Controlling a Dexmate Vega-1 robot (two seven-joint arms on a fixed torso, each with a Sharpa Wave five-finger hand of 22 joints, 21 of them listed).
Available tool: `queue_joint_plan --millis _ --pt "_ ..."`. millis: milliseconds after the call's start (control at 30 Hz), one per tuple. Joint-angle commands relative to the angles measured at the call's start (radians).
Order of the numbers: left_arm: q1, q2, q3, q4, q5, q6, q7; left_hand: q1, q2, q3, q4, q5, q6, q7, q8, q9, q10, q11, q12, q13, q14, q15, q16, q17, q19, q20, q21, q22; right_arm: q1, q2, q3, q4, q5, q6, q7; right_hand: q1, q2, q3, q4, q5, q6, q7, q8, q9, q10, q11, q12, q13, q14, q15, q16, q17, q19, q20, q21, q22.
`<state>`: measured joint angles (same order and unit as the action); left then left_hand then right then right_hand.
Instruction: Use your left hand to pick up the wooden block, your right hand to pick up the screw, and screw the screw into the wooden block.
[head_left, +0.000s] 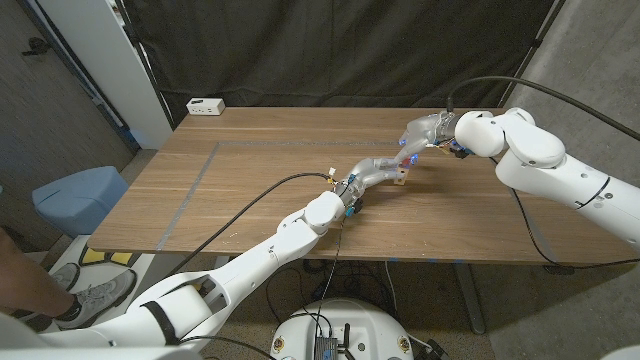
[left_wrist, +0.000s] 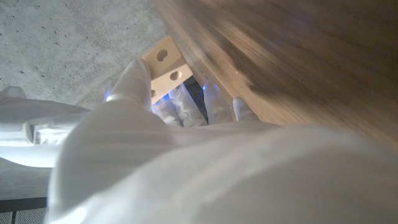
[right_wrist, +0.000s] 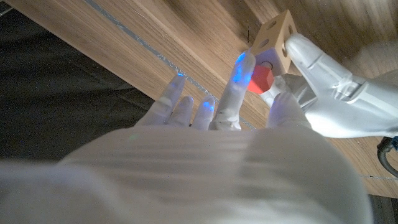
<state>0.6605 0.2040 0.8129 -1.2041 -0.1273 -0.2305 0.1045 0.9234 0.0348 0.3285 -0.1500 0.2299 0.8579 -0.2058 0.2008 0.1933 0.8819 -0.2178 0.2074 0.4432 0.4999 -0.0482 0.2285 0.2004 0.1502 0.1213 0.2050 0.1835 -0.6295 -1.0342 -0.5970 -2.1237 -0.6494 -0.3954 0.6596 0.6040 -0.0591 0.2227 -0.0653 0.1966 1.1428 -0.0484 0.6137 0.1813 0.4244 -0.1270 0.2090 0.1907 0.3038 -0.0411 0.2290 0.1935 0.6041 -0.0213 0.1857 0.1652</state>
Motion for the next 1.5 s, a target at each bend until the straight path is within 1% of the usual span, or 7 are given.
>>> queue_joint_plan --millis 33,67,533,667,767,1033,1500 --pt "-0.002 0.0 0.0 0.002 0.0 -0.005 -0.003 -0.033 0.048 0.009 0.0 0.006 0.039 0.026 0.011 0.003 0.008 0.001 0.005 0.003 0.008 -0.063 -0.005 0.001 0.007 0.002 0.009 0.005 -0.003 -0.007 0.005 -0.013 -0.003 -0.018 0.009 -0.019 -0.002 -0.009 0.003 0.007 -0.015 0.003 -0.008 0.003 -0.002 0.01 -0.006 0.003 0.006 -0.042 -0.003 0.002 0.0 0.005 0.003 0.003" --pt "-0.002 0.001 0.0 0.002 -0.001 -0.005 -0.004 -0.034 0.048 0.009 0.0 0.006 0.039 0.027 0.01 0.003 0.008 0.001 0.005 0.003 0.008 -0.063 -0.005 0.0 0.007 0.002 0.009 0.005 -0.003 -0.008 0.005 -0.014 -0.003 -0.019 0.011 -0.031 -0.003 -0.013 0.008 0.009 -0.02 0.006 -0.013 0.003 -0.003 0.019 -0.007 0.003 0.007 -0.041 -0.004 0.002 0.0 0.005 0.003 0.003" --pt "-0.001 0.004 0.001 -0.002 0.002 -0.012 -0.007 -0.034 0.045 0.008 -0.002 0.006 0.038 0.024 0.01 0.003 0.007 0.001 0.005 0.003 0.007 -0.065 -0.004 0.001 0.007 0.001 0.008 0.005 0.012 -0.017 -0.006 -0.036 -0.033 -0.046 0.075 -0.057 -0.009 -0.025 0.012 0.022 -0.102 -0.001 -0.057 0.01 -0.026 0.032 -0.018 0.004 -0.001 -0.033 -0.015 0.0 -0.009 0.008 0.0 0.003" --pt "0.0 0.005 0.001 -0.005 0.002 -0.012 -0.009 -0.034 0.045 0.008 -0.002 0.006 0.036 0.026 0.009 0.003 0.007 0.001 0.005 0.003 0.007 -0.065 -0.004 0.001 0.007 0.001 0.008 0.005 0.016 -0.017 -0.01 -0.04 -0.043 -0.053 0.092 -0.056 -0.011 -0.026 0.009 0.027 -0.139 0.0 -0.074 0.013 -0.037 0.039 -0.021 0.004 -0.008 -0.029 -0.021 -0.001 -0.015 0.011 -0.001 0.003" --pt "0.001 0.006 0.001 -0.007 0.002 -0.011 -0.009 -0.035 0.046 0.008 -0.001 0.006 0.036 0.025 0.009 0.003 0.007 0.001 0.005 0.003 0.007 -0.065 -0.004 0.001 0.006 0.002 0.008 0.005 0.018 -0.017 -0.008 -0.041 -0.041 -0.054 0.103 -0.056 -0.011 -0.026 0.004 0.033 -0.196 -0.004 -0.099 0.017 -0.05 0.053 -0.023 0.005 -0.014 -0.029 -0.025 -0.001 -0.022 0.016 -0.002 0.003" --pt "0.005 0.007 0.0 -0.011 0.001 -0.007 -0.008 -0.035 0.044 0.007 -0.002 0.006 0.036 0.025 0.009 0.003 0.007 0.001 0.005 0.003 0.007 -0.065 -0.003 0.001 0.006 0.001 0.008 0.005 0.021 -0.019 -0.001 -0.041 -0.025 -0.05 0.12 -0.037 -0.012 -0.021 -0.016 0.045 -0.323 -0.017 -0.155 0.023 -0.103 0.077 -0.029 0.007 -0.046 -0.016 -0.038 -0.004 -0.044 0.034 -0.004 0.003" --pt "0.002 0.004 0.001 -0.006 0.003 -0.006 -0.007 -0.034 0.045 0.007 -0.002 0.006 0.035 0.024 0.009 0.003 0.008 0.001 0.005 0.003 0.006 -0.065 -0.003 0.002 0.006 0.002 0.008 0.005 0.007 -0.042 0.02 -0.04 0.021 -0.02 0.093 0.028 -0.004 -0.002 -0.061 0.048 -0.465 -0.044 -0.222 0.029 -0.177 0.064 -0.031 0.008 -0.086 -0.012 -0.042 -0.008 -0.071 0.053 -0.004 0.003"
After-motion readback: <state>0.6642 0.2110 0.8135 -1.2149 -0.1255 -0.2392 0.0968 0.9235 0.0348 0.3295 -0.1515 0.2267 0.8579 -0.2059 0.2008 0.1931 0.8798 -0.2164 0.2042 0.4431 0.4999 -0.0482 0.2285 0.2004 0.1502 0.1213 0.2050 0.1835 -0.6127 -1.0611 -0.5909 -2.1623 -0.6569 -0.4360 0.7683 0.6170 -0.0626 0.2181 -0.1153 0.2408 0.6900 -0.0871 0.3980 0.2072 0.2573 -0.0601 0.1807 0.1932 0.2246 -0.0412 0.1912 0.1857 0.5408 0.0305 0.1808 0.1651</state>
